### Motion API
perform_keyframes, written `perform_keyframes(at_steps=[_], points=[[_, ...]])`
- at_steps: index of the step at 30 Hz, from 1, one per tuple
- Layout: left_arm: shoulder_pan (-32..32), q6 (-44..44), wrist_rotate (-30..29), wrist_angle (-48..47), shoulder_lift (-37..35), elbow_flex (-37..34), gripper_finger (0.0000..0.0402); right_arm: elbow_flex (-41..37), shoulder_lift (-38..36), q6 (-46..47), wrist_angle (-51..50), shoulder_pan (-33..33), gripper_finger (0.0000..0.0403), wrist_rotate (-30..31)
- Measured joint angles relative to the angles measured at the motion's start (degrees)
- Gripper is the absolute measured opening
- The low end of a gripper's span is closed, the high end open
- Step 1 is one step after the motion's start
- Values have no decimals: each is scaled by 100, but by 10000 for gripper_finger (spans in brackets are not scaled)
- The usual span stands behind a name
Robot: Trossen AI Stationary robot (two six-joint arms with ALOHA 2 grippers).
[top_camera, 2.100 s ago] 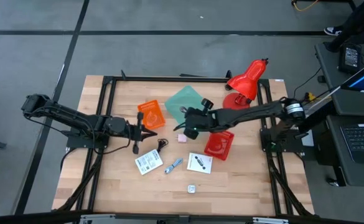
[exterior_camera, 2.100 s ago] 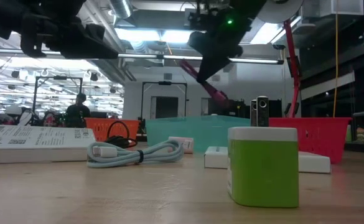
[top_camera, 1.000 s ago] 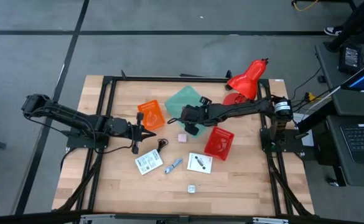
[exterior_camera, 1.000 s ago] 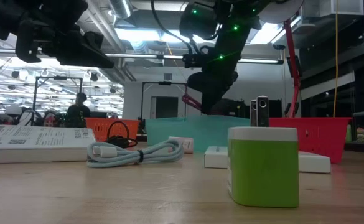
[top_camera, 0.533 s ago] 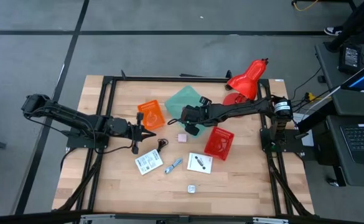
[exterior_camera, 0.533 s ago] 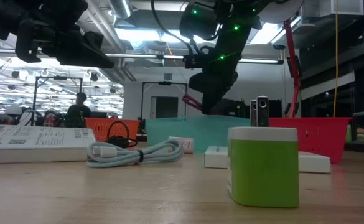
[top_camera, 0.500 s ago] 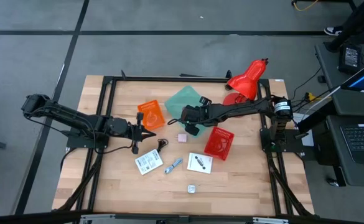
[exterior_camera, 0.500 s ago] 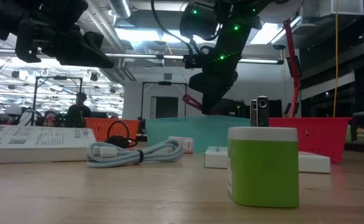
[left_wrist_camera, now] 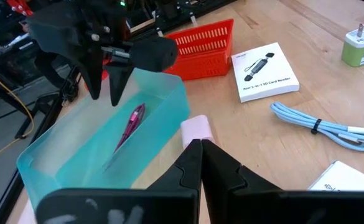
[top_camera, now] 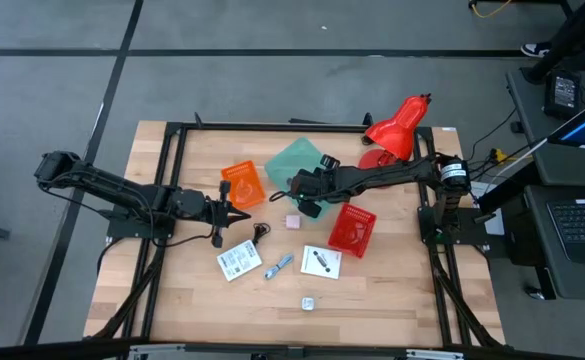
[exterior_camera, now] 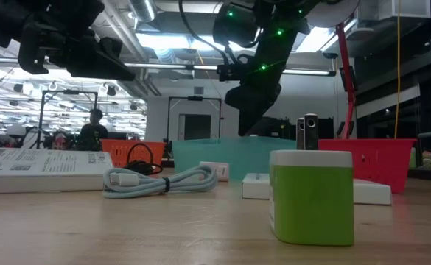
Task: Pick and place items into bin
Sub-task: Put the left white card reader box into the orange bin
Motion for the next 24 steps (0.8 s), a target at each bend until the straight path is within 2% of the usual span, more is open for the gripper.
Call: perform_keyframes(at_steps=[5, 12, 19, 24], points=[[0, -10, 0, 0, 0, 0, 2, 409, -7, 86, -422, 229, 97, 7], [0, -110, 49, -206, 0, 0, 2, 543, -11, -45, -461, 787, 8, 230], [-27, -293, 474, -295, 0, -2, 2, 501, -243, 106, -221, 1153, 2, 445], [-198, -316, 494, -297, 0, -2, 2, -140, -751, 373, 399, 1502, 1, 891]])
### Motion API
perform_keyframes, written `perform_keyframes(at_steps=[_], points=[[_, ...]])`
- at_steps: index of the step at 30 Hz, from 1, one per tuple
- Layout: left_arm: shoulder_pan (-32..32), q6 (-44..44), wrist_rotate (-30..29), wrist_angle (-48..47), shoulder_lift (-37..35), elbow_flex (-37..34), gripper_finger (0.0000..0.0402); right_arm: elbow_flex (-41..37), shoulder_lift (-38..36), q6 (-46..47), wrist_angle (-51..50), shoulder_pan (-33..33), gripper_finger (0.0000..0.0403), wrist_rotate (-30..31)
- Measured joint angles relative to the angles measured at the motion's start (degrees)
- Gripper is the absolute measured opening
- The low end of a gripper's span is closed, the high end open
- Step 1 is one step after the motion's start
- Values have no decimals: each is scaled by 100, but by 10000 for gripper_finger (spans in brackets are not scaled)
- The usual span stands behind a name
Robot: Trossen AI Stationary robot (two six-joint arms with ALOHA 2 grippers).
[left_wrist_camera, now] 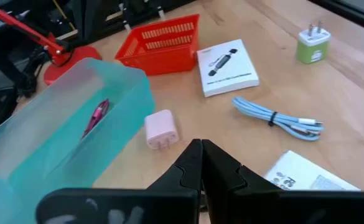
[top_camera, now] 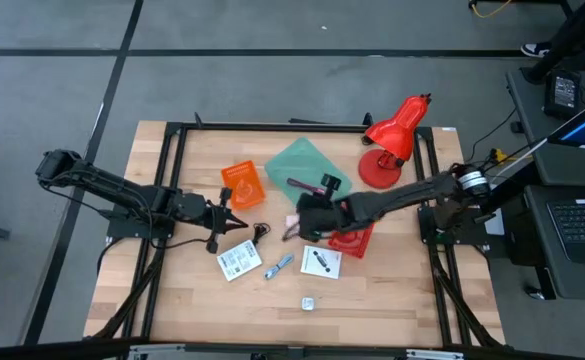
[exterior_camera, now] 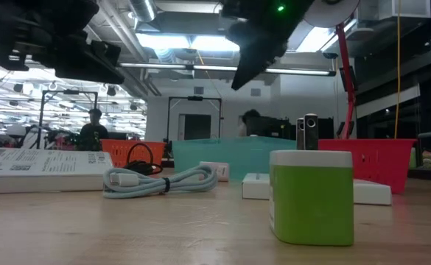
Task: Pick and place items into bin
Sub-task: Put the left white card reader box into the orange bin
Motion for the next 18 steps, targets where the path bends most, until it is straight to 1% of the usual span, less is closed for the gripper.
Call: perform_keyframes(at_steps=[6, 12, 15, 18], points=[[-110, -16, -24, -4, 0, 0, 2, -1012, -692, 16, 1214, 383, 1, 263], [-108, -702, -38, -8, 0, 0, 6, -2219, -1064, -424, 3066, 571, 0, 268], [-108, -1051, -14, -95, 0, 0, 27, -2569, -1127, -480, 3592, 569, 0, 265], [-108, -1264, -2, -137, 0, 0, 62, -2687, -1150, -502, 3632, 556, 0, 280]])
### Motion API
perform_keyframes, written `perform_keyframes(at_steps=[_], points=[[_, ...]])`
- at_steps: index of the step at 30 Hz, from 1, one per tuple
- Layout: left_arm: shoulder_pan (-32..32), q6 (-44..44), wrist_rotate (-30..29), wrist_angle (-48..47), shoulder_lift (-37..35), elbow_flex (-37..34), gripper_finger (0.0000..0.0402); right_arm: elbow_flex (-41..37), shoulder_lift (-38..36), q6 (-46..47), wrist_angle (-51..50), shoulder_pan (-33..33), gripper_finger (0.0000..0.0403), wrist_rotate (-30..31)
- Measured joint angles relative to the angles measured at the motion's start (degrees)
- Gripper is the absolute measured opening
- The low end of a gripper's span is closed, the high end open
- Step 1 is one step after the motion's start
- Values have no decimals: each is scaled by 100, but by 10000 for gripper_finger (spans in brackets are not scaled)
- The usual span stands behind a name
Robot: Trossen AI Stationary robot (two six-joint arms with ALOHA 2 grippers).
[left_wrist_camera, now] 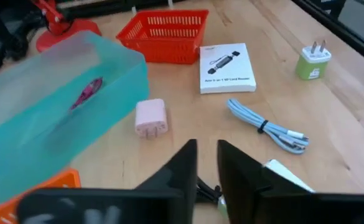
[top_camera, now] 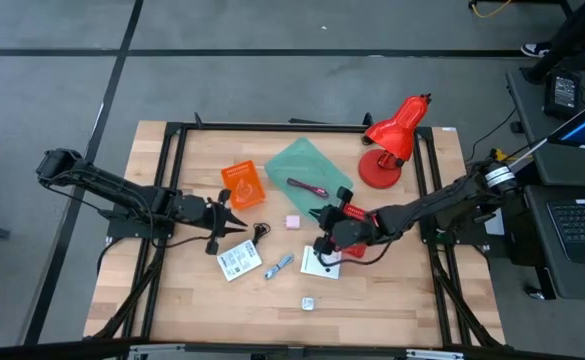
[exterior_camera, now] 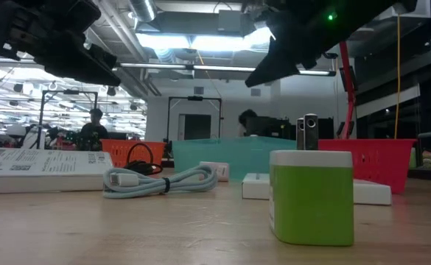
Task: Pick and place items into bin
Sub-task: Put the left white card reader box into the orange bin
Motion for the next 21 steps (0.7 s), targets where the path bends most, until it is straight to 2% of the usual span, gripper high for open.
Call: perform_keyframes(at_steps=[5, 12, 18, 21], points=[[7, -372, -97, 6, 0, 0, 137, -7, -2, -282, 85, -15, 0, -15], [7, -372, -515, 14, 0, 0, 228, -7, -2, -399, 114, -24, 0, -15], [7, -100, -388, 11, 0, 0, 252, -7, 0, -406, 111, -24, 0, -15], [5, -574, -165, -1, -2, 0, 253, -7, 0, -422, 108, -24, 0, -14]])
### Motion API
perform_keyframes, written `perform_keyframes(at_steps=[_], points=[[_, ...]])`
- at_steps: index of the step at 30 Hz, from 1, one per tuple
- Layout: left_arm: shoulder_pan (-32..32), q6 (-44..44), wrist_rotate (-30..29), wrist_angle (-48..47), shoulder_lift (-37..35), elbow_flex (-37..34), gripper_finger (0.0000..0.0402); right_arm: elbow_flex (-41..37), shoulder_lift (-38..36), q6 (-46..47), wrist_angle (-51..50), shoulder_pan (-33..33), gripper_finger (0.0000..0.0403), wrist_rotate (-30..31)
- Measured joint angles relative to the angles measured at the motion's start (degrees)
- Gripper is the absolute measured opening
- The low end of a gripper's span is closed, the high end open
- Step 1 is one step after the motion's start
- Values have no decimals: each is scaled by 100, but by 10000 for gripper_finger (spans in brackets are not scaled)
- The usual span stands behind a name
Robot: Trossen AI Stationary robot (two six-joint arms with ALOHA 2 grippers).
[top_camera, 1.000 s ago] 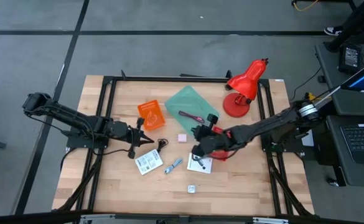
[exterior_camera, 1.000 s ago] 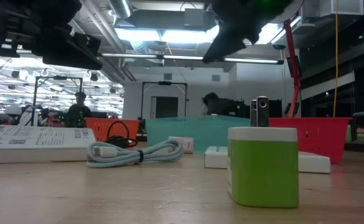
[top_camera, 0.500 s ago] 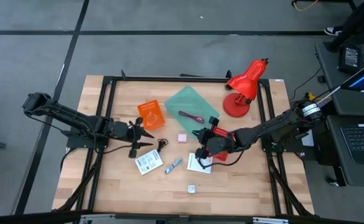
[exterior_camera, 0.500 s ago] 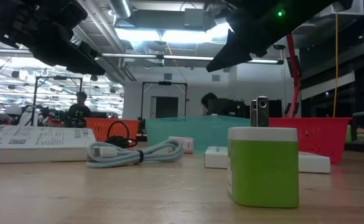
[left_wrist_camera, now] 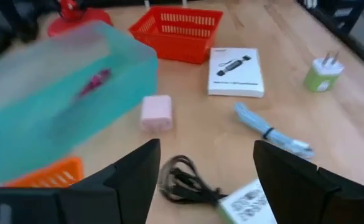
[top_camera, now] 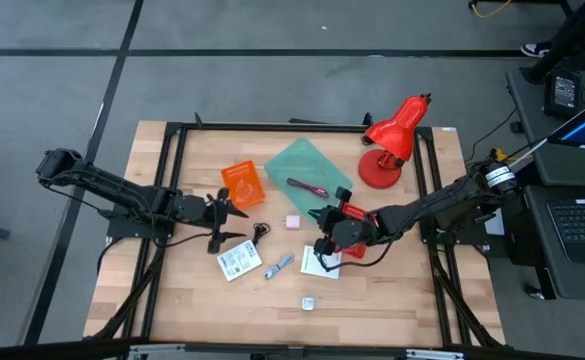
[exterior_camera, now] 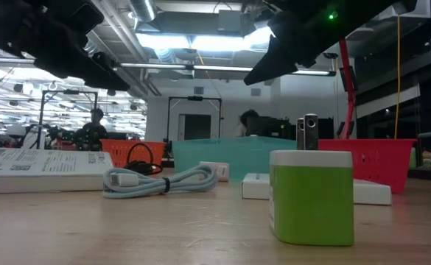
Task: Pick and place items into bin
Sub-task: Put the left white card reader box into the orange bin
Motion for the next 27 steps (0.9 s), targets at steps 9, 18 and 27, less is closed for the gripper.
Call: perform_keyframes(at_steps=[9, 18, 27], points=[[1, -1155, 176, -2016, -7, 666, 253, 0, 2, -133, 1, -18, 0, 1], [-1, -2563, 1261, -3394, -7, 1266, 253, 0, 4, -320, 2, -29, 0, 1], [1, -3317, 1376, -3553, 9, 994, 253, 0, 4, -471, 2, -52, 0, 1]])
